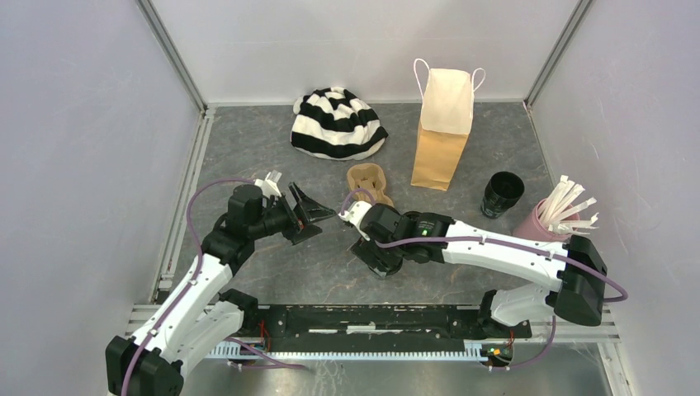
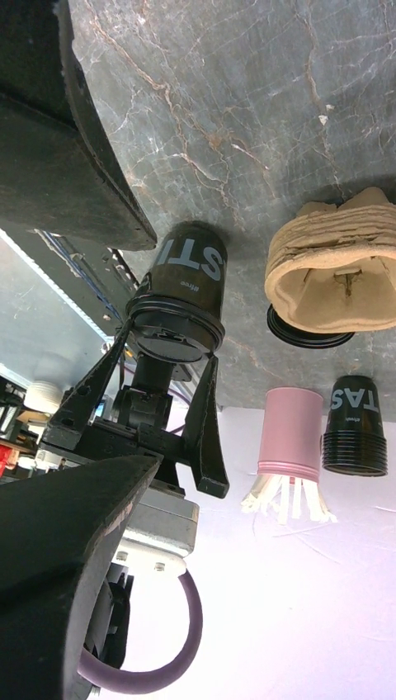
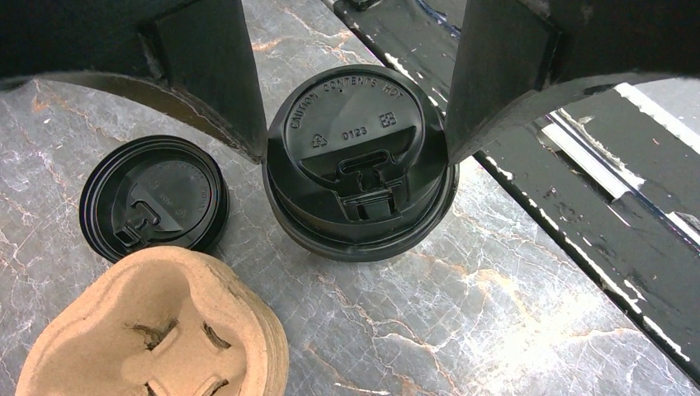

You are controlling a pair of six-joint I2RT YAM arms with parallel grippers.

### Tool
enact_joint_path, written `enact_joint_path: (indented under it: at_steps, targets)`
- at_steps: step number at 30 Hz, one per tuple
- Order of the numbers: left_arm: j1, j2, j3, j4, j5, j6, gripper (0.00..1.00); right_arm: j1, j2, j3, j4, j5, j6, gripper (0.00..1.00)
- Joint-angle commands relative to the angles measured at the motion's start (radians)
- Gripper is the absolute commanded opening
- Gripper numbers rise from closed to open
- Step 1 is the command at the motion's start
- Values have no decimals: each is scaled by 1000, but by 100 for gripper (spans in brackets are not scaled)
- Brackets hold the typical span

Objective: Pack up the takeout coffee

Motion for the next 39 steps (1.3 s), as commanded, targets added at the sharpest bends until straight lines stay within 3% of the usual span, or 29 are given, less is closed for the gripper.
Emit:
enact_joint_path:
  at_steps: [1, 12, 39]
  targets:
    - [2, 4, 12, 2, 3, -25, 99, 7, 2, 39, 8, 35, -2, 79]
    - [2, 16, 15, 11, 13, -21, 99, 10, -9, 99, -40, 44, 12, 80]
    - [2, 42, 25, 31, 31, -19, 100, 11, 7, 42, -20, 26, 24, 82]
